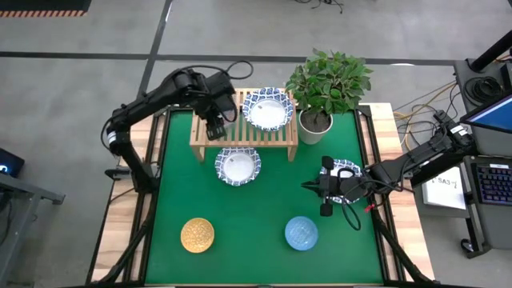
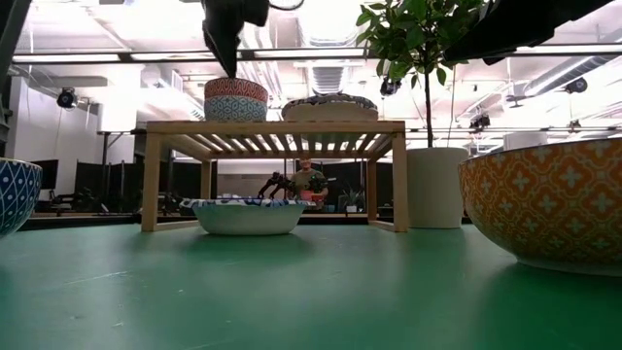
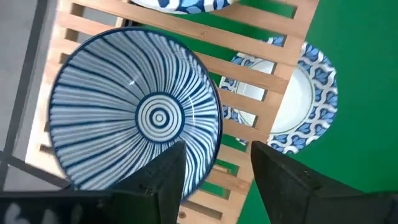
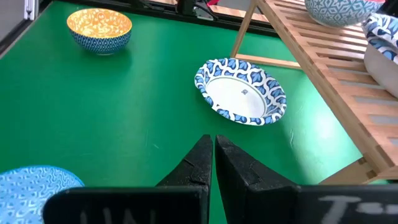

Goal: Place and stack plates onto a shelf
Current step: Stack the left white and blue bowl on top of the white and blue bowl on the shelf

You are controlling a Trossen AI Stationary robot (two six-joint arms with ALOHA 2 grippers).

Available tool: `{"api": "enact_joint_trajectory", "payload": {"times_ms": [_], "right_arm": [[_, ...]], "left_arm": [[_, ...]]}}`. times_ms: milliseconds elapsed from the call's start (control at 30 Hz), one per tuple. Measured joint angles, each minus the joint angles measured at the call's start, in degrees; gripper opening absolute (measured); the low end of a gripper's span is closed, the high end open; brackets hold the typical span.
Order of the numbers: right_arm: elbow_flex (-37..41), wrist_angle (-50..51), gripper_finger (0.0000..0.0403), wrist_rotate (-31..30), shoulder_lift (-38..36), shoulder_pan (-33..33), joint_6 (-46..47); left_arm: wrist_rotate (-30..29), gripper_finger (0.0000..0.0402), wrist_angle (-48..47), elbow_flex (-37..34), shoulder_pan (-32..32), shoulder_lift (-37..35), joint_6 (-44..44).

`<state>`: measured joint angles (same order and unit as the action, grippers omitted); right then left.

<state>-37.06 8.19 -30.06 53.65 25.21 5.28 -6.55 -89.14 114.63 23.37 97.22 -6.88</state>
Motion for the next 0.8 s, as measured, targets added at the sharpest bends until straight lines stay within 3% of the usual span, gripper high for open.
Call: {"api": "enact_joint_trajectory", "payload": {"times_ms": [133, 333, 600, 800], "right_arm": [[0.0, 0.0, 0.0009, 0.0, 0.0, 0.0, 2.3], [0.0, -1.5, 0.0009, 0.0, 0.6, 0.0, 3.3], [-0.1, -8.1, 0.0009, 0.0, 3.3, 0.0, 3.3], [-0.4, -13.3, 0.0009, 0.0, 6.7, 0.0, 5.5]], "left_arm": [[1.5, 0.0166, 1.4, -1.0, -1.1, -3.5, 2.1], [4.7, 0.0167, 12.9, -9.1, -5.9, -11.2, 3.0], [4.7, 0.0167, 33.6, -29.0, -17.6, -22.8, 5.5], [4.7, 0.0167, 56.3, -47.0, -28.1, -28.4, 7.2]]}}
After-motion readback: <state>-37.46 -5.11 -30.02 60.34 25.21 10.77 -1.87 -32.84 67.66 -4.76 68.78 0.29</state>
